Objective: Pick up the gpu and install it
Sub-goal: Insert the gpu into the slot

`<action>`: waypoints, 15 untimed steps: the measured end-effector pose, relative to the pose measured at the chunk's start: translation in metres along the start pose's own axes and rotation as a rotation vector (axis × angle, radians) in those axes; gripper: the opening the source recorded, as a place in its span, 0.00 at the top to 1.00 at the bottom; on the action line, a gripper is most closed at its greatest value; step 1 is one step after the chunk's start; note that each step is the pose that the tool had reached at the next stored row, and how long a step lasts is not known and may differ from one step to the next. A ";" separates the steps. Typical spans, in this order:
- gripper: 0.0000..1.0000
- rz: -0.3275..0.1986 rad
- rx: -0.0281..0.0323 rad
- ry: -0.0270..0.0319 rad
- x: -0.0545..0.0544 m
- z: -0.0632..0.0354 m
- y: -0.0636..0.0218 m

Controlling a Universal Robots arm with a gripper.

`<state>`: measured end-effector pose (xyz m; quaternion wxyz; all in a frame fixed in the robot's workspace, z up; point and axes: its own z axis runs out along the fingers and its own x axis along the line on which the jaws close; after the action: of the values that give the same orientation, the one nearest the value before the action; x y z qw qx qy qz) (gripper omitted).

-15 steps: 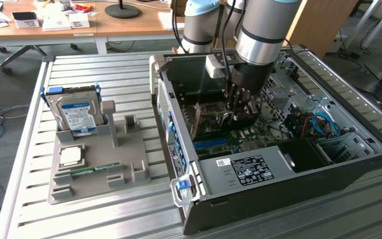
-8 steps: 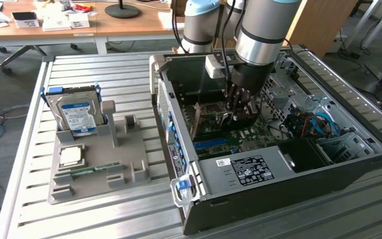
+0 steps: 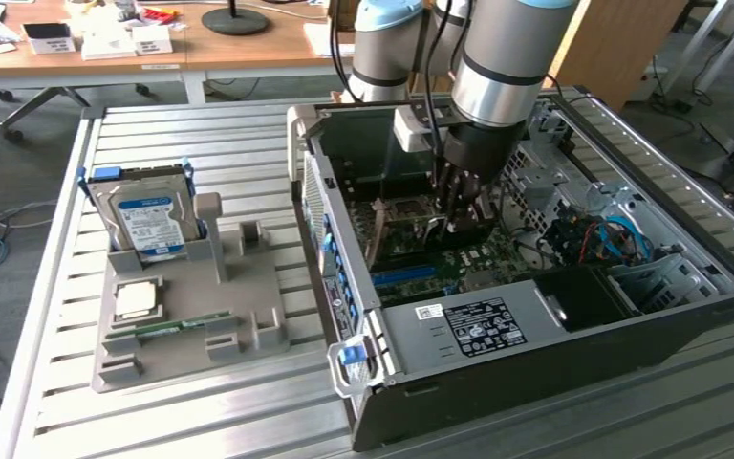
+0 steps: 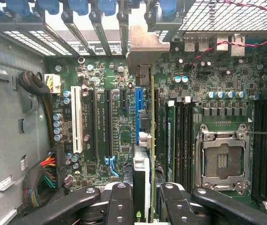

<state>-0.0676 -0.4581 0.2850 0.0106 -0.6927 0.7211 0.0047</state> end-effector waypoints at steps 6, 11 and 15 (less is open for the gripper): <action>0.73 0.000 0.0003 -0.0001 0.000 0.0001 0.0013; 0.73 0.000 0.0004 0.0000 0.000 0.0001 0.0014; 0.73 0.000 0.0004 -0.0001 0.000 0.0001 0.0040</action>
<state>-0.0716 -0.4581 0.2849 0.0108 -0.6927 0.7211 0.0046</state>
